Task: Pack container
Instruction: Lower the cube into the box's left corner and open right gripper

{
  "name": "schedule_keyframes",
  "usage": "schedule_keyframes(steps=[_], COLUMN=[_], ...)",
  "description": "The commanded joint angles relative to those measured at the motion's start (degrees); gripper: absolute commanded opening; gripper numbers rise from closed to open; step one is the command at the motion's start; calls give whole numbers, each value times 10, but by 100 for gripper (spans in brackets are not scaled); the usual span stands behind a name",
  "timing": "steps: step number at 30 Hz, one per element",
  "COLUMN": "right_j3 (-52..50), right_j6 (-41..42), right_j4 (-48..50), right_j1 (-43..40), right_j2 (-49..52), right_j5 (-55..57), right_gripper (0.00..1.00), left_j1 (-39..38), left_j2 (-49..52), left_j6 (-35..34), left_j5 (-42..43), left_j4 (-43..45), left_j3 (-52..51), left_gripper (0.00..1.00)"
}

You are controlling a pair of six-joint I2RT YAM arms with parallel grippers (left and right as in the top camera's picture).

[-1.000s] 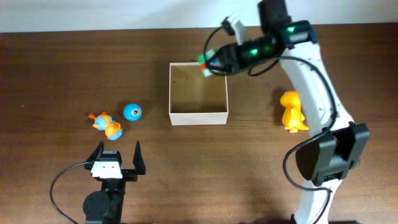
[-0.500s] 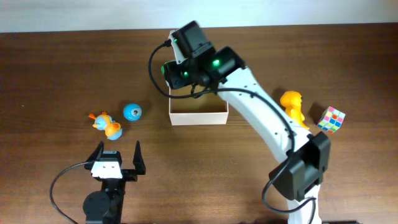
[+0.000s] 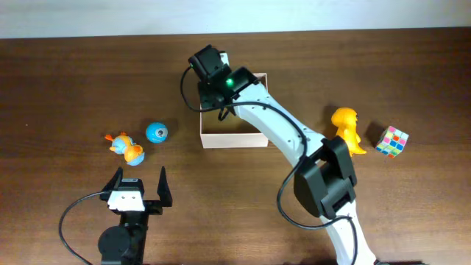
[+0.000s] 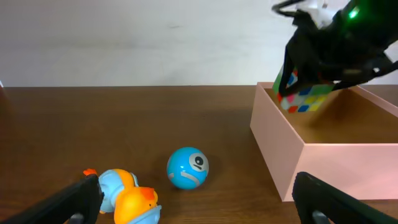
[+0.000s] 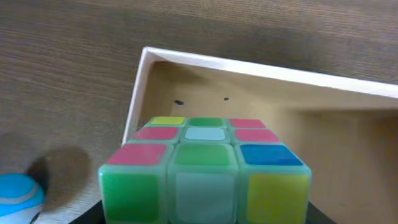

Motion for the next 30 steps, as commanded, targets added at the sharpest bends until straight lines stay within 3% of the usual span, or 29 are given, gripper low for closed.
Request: schedule_keyframes(steps=[1,28,30], right_j3=[8,8,8], right_j6=[11,54,54], right_j4=[11,55,57], right_j1=[0,0,0], right_j2=[1,41,41], right_j5=[18,20,20], right_gripper=[50,51,55], left_j1=[3,3,3], left_j2=[-4,-4,-4], left_j6=[9,9,9], left_j5=[-2,-2,-2], left_j4=[1,1,1], left_j3=[-4,-4,-4], left_gripper=[99,99,99])
